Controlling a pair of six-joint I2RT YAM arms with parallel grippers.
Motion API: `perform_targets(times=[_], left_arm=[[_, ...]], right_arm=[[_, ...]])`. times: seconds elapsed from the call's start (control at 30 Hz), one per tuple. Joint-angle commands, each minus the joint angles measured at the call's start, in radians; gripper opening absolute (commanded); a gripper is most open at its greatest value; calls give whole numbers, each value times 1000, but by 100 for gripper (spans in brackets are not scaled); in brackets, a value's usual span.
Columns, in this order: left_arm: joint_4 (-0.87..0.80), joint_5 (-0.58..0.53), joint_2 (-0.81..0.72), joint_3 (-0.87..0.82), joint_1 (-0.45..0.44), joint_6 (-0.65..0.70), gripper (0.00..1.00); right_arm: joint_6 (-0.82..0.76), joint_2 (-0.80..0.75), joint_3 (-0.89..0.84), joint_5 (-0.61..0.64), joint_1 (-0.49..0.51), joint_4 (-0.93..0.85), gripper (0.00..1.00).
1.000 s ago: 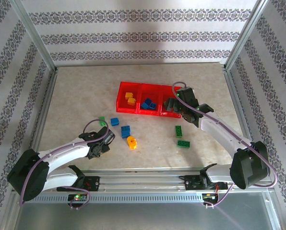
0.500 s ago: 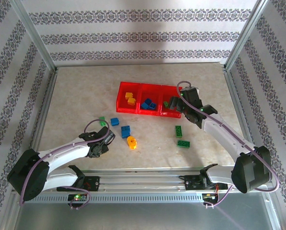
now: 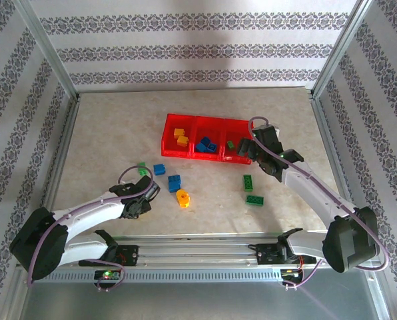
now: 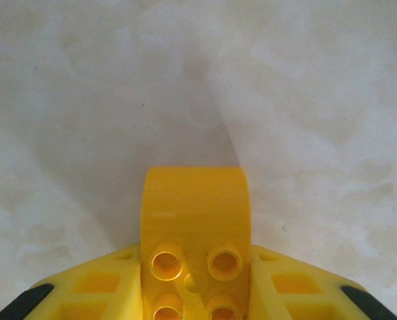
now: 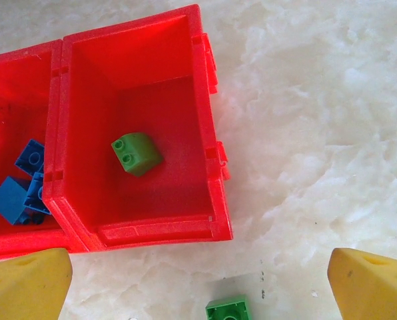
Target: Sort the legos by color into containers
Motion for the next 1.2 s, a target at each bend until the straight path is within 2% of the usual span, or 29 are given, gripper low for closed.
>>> perform_targets(times=[0.0, 0.3, 0.53, 0.67, 0.9, 1.03, 1.17], left_arm=[[128, -1, -4, 20, -13, 37, 32], [161, -68, -7, 125, 8, 173, 33], [316, -59, 53, 220, 57, 308, 33], [396, 10, 148, 321, 104, 406, 33], [420, 190, 344, 522, 190, 502, 33], [413, 236, 429, 612, 215, 534, 33], [375, 227, 497, 695, 223, 574, 33]], right_arm=[[22, -25, -23, 22, -12, -17, 98], [88, -52, -105, 18, -12, -29, 98], [174, -120, -196, -2, -10, -43, 99], [210, -171, -229, -4, -5, -67, 98], [252, -252, -272, 62, 39, -156, 98], [265, -293, -301, 84, 71, -178, 98], [266, -313, -313, 95, 99, -186, 98]])
